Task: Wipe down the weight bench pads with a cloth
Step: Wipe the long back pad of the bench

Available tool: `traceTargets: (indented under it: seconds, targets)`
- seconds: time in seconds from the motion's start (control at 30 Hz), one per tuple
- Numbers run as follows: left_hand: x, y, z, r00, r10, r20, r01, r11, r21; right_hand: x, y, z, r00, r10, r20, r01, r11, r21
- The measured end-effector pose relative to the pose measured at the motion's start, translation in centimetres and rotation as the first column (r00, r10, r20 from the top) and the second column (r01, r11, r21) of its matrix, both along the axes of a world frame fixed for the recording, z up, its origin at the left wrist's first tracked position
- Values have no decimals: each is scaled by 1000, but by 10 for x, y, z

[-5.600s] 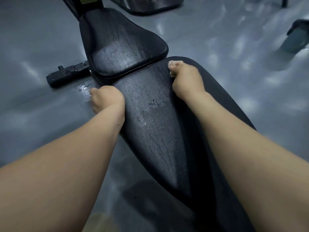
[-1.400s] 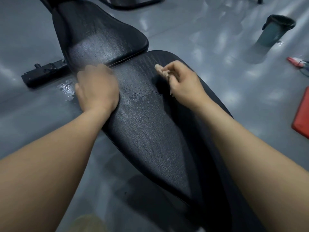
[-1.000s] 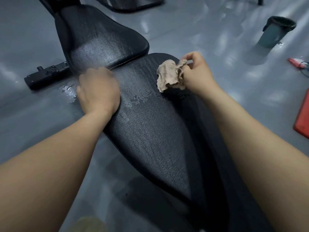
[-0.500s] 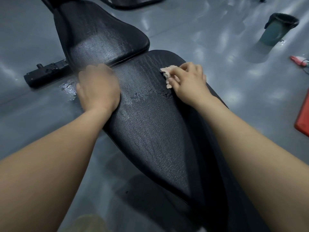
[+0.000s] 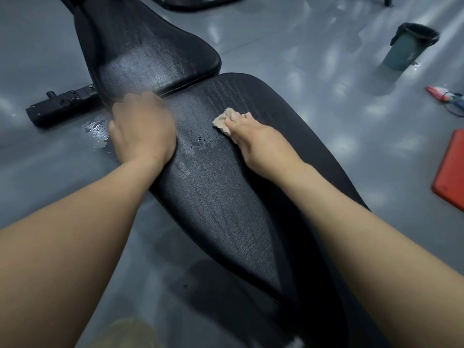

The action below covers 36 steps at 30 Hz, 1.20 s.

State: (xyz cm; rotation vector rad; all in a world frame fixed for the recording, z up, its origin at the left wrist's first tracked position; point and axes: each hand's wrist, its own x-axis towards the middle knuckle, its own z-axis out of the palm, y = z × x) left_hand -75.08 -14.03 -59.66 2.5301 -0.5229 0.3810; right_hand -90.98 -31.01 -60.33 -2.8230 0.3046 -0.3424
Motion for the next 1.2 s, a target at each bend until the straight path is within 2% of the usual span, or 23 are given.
traceTargets:
  seconds: [0.1, 0.17, 0.27, 0.33, 0.43, 0.53, 0.63, 0.73, 0.83, 0.93, 1.03, 1.13, 1.2]
  targets:
    - [0, 0, 1, 1000, -6, -2, 6, 1000, 2, -4, -25, -10, 999, -45, 17, 46, 998, -53]
    - [0, 0, 2, 1000, -6, -4, 6, 1000, -1, -12, -54, -12, 981, -193, 35, 194, 981, -27]
    - [0, 0, 1, 1000, -2, -7, 2, 1000, -2, -29, -81, -10, 908, -418, -17, 418, 907, 45]
    - [0, 0, 1, 1000, 1, -11, -1, 1000, -2, -33, -82, -10, 892, -450, -42, 452, 891, 50]
    - [-1, 0, 1, 1000, 1, -4, -1, 1000, 1, -27, -70, -8, 891, -454, 8, 453, 890, 54]
    - [0, 0, 1, 1000, 4, -7, -4, 1000, 2, -17, -38, -7, 929, -360, 82, 354, 932, 75]
    - [-2, -1, 3, 1000, 3, -16, -3, 1000, 7, -16, 6, -10, 972, -133, 194, 110, 986, 125]
    - [-2, 1, 2, 1000, -5, -11, 5, 1000, 13, -22, 28, -14, 993, 13, 118, -28, 992, 126]
    - [-1, 0, 3, 1000, -6, -15, 6, 1000, 5, -23, 3, -18, 994, 63, 84, -66, 997, 26]
    - [-1, 0, 2, 1000, -8, -13, 8, 1000, 7, -23, -42, -21, 991, -59, 118, 59, 998, 7]
    - [0, 0, 1, 1000, -3, -6, 3, 1000, 2, -28, -78, -18, 948, -275, 160, 270, 961, 55]
    - [0, 0, 1, 1000, 0, 2, 0, 1000, 6, -9, -88, -11, 871, -484, 79, 477, 874, 91]
    - [0, 0, 0, 1000, 6, 7, -6, 1000, 11, 15, -85, -5, 858, -510, 60, 499, 855, 140]
